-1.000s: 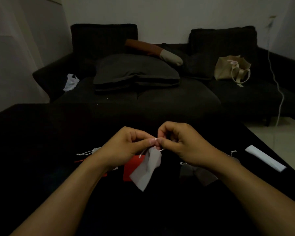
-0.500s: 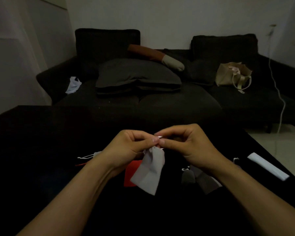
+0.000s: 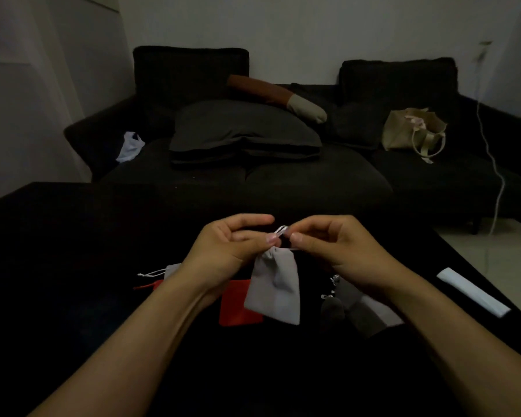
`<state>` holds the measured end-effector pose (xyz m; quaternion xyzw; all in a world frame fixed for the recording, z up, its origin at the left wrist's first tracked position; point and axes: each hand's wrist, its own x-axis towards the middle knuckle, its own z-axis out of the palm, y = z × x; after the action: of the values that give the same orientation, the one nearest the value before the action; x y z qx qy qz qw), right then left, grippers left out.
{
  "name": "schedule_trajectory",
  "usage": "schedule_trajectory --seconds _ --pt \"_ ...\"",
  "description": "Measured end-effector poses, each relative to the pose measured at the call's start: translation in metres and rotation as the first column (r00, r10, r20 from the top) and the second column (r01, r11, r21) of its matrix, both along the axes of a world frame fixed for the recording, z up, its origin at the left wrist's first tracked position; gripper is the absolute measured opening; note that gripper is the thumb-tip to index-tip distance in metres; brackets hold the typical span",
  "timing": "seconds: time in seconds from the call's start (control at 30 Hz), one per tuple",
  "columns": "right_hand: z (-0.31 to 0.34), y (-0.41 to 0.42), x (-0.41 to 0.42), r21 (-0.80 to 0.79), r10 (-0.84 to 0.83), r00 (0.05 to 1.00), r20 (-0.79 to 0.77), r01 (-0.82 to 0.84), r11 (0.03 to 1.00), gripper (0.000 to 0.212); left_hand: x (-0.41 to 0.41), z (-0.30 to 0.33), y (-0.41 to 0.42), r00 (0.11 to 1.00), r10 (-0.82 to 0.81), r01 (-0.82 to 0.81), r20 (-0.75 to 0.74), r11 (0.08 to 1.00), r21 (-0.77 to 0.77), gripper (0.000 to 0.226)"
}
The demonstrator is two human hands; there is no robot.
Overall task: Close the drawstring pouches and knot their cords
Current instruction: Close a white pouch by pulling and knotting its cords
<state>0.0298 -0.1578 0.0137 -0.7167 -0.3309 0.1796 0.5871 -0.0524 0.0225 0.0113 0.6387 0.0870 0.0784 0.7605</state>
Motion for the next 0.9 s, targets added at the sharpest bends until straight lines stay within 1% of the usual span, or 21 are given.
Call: schedule_trajectory --seconds 0.07,0.1,0.13,0.2,0.27,0.3,0.33,0.37,0.4,0.43,0.47,0.5,0.53,0.6,0.63,0.67,0.73,0.8,0.9 --pt "0.004 -0.008 0.006 -0.162 0.009 0.967 0.253 0.033 0.986 0.012 -0.002 0.002 0.002 0.996 0.042 -0.051 0.075 0.991 0.124 0.033" --pt "0.004 -0.010 0.008 -0.195 0.007 0.936 0.353 0.066 0.979 0.010 -0.002 0.002 0.003 0.991 0.060 -0.082 0.117 0.977 0.198 0.032" --pt "0.003 -0.010 0.009 -0.183 -0.006 0.910 0.415 0.090 0.979 0.009 -0.002 0.001 0.005 0.985 0.066 -0.110 0.160 0.952 0.287 0.030" --pt "0.001 -0.009 0.009 -0.141 -0.013 0.836 0.549 0.108 0.984 0.010 0.000 -0.004 0.007 0.972 0.035 -0.147 0.230 0.861 0.487 0.028" --pt "-0.003 -0.004 0.007 -0.143 0.031 0.720 0.693 0.096 0.985 0.012 0.000 -0.010 0.006 0.961 -0.007 -0.179 0.275 0.742 0.646 0.029" --pt "-0.004 -0.002 0.005 -0.154 0.061 0.667 0.742 0.081 0.985 0.013 0.000 -0.012 0.005 0.959 -0.036 -0.183 0.282 0.682 0.708 0.031" --pt "-0.005 0.000 0.004 -0.166 0.084 0.621 0.779 0.075 0.983 0.013 0.000 -0.013 0.003 0.958 -0.071 -0.173 0.277 0.628 0.759 0.033" --pt "-0.006 0.001 0.003 -0.169 0.093 0.577 0.811 0.079 0.982 0.013 0.000 -0.014 0.001 0.960 -0.105 -0.148 0.259 0.597 0.789 0.035" --pt "-0.007 0.003 0.002 -0.162 0.088 0.541 0.837 0.091 0.983 0.013 0.000 -0.013 0.000 0.962 -0.137 -0.111 0.235 0.592 0.799 0.036" --pt "-0.008 0.004 0.003 -0.152 0.076 0.518 0.852 0.105 0.983 0.012 0.000 -0.013 -0.001 0.965 -0.163 -0.064 0.205 0.614 0.786 0.038" --pt "-0.009 0.004 0.003 -0.140 0.062 0.523 0.850 0.111 0.984 0.011 0.001 -0.013 -0.001 0.968 -0.185 -0.010 0.170 0.650 0.760 0.039" --pt "-0.010 0.004 0.003 -0.128 0.045 0.566 0.823 0.108 0.986 0.009 0.000 -0.013 -0.002 0.969 -0.209 0.047 0.135 0.685 0.727 0.040" --pt "-0.010 0.003 0.004 -0.115 0.024 0.641 0.767 0.101 0.988 0.008 0.000 -0.012 -0.001 0.968 -0.230 0.096 0.101 0.711 0.696 0.042" --pt "-0.011 0.001 0.005 -0.108 -0.009 0.819 0.574 0.087 0.990 0.005 -0.002 -0.012 -0.002 0.964 -0.259 0.157 0.066 0.749 0.644 0.046" --pt "-0.012 0.000 0.005 -0.095 -0.020 0.887 0.461 0.072 0.993 0.005 -0.003 -0.011 -0.002 0.963 -0.260 0.163 0.072 0.772 0.614 0.048" --pt "-0.013 0.000 0.005 -0.062 -0.033 0.934 0.357 0.059 0.996 0.006 -0.004 -0.010 -0.003 0.963 -0.250 0.151 0.096 0.803 0.576 0.048" --pt "-0.014 0.001 0.005 0.024 -0.073 0.984 0.164 0.070 0.997 0.007 -0.005 -0.007 -0.006 0.967 -0.192 0.089 0.168 0.870 0.484 0.044" --pt "-0.015 0.005 0.002 0.074 -0.099 0.995 -0.001 0.099 0.992 0.007 -0.004 -0.006 -0.008 0.965 -0.127 0.017 0.231 0.904 0.428 0.038" --pt "-0.018 0.012 -0.003 0.106 -0.149 0.980 -0.130 0.163 0.981 0.005 -0.004 -0.008 -0.011 0.953 -0.070 -0.083 0.294 0.876 0.476 0.031"
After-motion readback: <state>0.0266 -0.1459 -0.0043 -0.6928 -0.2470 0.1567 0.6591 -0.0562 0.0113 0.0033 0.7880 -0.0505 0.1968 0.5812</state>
